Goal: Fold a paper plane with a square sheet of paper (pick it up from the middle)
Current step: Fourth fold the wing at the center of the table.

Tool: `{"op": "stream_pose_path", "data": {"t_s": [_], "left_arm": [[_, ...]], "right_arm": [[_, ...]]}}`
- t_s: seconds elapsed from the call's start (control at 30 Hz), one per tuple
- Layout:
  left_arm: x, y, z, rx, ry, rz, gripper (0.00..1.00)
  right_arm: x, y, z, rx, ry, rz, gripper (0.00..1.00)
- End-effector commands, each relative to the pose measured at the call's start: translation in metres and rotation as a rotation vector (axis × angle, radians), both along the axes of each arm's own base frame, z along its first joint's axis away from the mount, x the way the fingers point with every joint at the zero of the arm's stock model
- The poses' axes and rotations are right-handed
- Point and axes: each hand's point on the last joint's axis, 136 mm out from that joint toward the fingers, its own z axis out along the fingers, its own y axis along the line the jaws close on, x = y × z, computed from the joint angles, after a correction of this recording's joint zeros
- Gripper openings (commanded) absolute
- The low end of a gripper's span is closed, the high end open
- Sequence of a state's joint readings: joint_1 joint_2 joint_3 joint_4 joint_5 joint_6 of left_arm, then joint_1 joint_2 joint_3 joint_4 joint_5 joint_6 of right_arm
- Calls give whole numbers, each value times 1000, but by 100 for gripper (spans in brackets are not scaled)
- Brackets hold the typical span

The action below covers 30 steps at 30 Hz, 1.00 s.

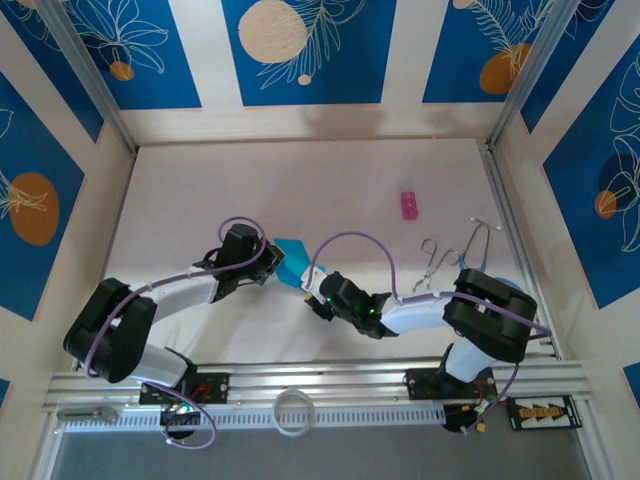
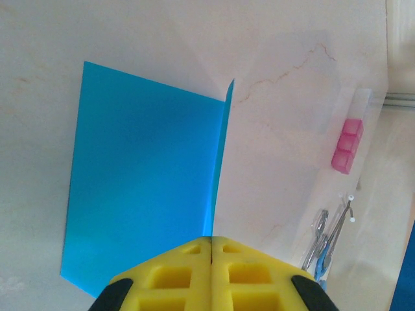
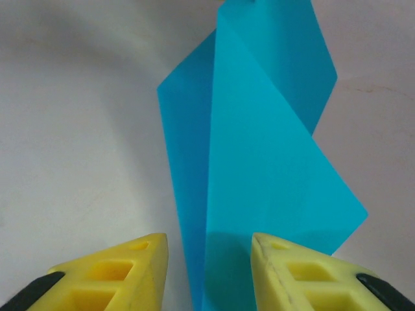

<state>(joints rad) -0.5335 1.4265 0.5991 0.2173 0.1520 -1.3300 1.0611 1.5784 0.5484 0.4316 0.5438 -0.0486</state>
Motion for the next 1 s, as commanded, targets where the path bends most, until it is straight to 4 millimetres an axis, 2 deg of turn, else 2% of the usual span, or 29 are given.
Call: {"op": "stream_pose_path", "data": {"t_s": [0.0, 0.13, 0.23, 0.43, 0.53, 0.77, 0.97], "left_arm": [[-3, -3, 4, -4, -7, -14, 0], [-5, -3, 4, -5, -5, -16, 0], [-6, -3, 3, -5, -1, -15, 0], [-4, -4, 2, -6, 0, -18, 0], [-2, -7, 2, -3, -1, -37, 5], [0, -12, -1, 14, 15, -83, 34], [4, -10, -6, 29, 37, -107, 41]], "right_arm": [[21, 6, 15, 21, -88, -72, 39], [21, 10, 8, 13, -76, -62, 36], [27, 3, 6, -12, -78, -116, 36], [26, -2, 5, 0, -33, -144, 23], [24, -4, 2, -3, -8, -158, 19], [21, -4, -1, 30, 34, -159, 12], [21, -5, -3, 65, 76, -160, 11]]}}
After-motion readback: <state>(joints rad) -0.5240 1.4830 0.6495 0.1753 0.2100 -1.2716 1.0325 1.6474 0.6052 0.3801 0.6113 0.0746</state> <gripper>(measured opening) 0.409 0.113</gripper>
